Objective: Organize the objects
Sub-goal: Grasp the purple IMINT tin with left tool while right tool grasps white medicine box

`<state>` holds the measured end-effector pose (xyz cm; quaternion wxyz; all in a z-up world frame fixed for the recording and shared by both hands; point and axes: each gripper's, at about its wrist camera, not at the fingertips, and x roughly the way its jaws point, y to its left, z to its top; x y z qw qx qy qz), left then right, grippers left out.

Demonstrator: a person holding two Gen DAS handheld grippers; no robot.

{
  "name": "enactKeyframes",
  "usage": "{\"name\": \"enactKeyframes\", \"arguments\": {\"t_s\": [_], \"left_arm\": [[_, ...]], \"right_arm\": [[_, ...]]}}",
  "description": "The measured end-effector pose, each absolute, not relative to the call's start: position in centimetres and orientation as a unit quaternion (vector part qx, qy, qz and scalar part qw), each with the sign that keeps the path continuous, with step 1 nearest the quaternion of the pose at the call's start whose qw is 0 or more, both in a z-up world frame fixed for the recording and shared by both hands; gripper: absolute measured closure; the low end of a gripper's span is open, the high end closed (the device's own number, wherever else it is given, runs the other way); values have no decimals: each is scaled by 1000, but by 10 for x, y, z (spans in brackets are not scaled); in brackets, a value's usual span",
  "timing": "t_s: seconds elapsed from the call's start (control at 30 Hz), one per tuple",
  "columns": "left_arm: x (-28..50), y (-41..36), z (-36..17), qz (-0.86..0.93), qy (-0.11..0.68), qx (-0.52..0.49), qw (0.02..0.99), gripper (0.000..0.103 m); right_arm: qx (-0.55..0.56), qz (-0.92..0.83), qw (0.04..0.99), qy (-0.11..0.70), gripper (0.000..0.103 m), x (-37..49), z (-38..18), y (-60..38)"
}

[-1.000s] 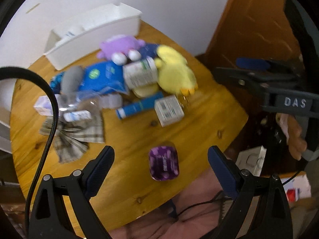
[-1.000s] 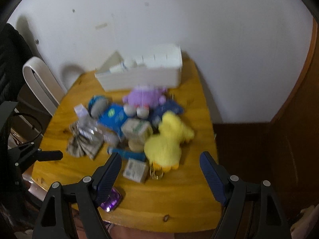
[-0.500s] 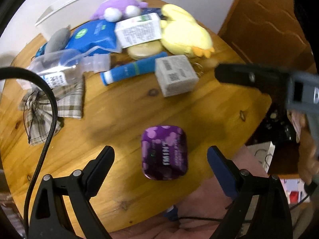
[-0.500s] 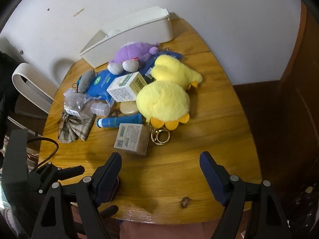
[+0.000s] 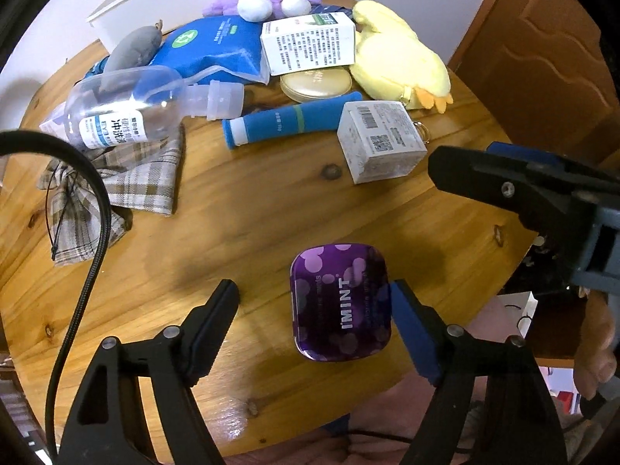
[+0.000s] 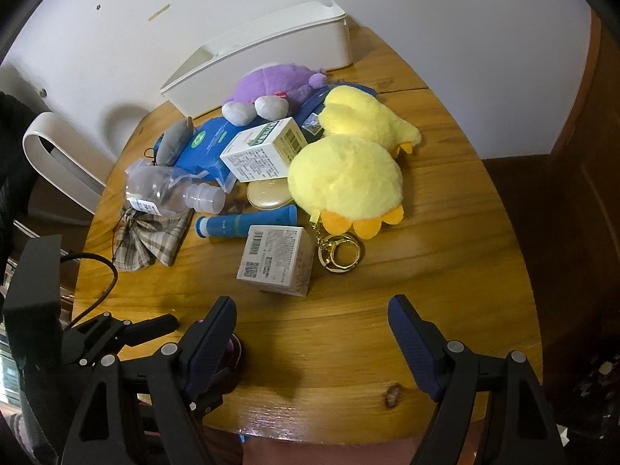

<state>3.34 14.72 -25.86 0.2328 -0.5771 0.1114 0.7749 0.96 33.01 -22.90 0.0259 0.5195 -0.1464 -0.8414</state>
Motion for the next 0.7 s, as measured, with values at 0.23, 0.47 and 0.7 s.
{"name": "enactKeyframes", "arguments": {"t_s": [0.23,0.47,0.7], "left_arm": [[40,137,-251,781,90,-572,236,49],[47,125,-246,782,63,-573,236,50],[56,116,-242,785,50,-573,231,50]], "right_arm": [[520,-842,24,-139,22,8,-233,322],[519,-845,19,-125,22,2,-237,308],[523,-845,1,-111,22,-12,-247,295]]}}
